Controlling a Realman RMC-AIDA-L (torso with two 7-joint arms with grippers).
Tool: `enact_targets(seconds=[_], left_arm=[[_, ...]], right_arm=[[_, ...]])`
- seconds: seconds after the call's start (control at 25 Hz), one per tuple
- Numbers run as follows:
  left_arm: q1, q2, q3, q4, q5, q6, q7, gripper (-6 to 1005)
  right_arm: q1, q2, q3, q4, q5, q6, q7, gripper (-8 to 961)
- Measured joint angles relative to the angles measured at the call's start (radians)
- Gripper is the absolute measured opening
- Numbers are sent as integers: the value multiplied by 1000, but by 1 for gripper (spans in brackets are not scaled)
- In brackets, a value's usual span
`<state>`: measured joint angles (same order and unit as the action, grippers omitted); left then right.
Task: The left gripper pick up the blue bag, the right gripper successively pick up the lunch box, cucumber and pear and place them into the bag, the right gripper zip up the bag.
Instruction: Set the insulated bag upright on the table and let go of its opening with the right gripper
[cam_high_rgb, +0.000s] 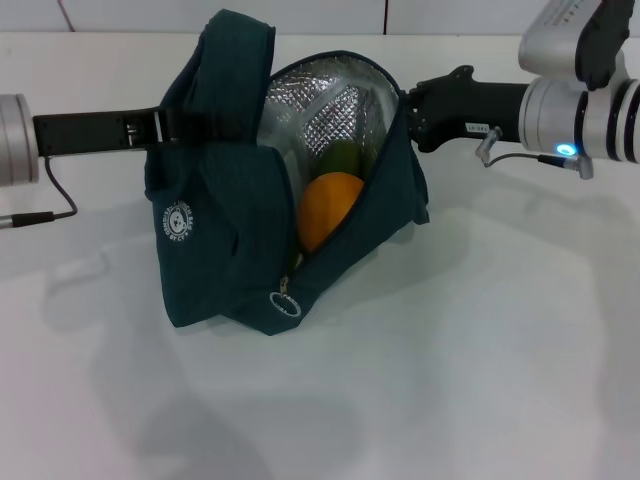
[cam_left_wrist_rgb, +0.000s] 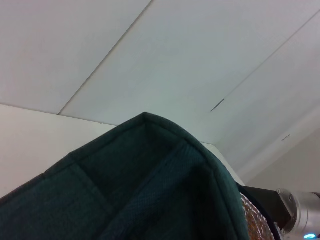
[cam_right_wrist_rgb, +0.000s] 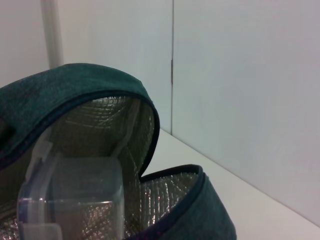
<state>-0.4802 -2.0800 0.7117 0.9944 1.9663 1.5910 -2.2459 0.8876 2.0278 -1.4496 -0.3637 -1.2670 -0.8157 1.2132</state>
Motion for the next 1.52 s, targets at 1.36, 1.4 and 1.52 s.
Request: enact_targets(seconds=[1.36,1.4,1.52], left_arm=[[-10,-6,172,-122,-204,-3,29,42],[-16,-6,168,-145,-205,-5,35,42],[-21,-6,164,-178,-208,-16,42,42]], right_arm=[[-382,-17,261,-522,65,-438,65,67],[-382,-17,262,-524,64,-443,69,67],[-389,-18,265,-527,63,-471,75,67]])
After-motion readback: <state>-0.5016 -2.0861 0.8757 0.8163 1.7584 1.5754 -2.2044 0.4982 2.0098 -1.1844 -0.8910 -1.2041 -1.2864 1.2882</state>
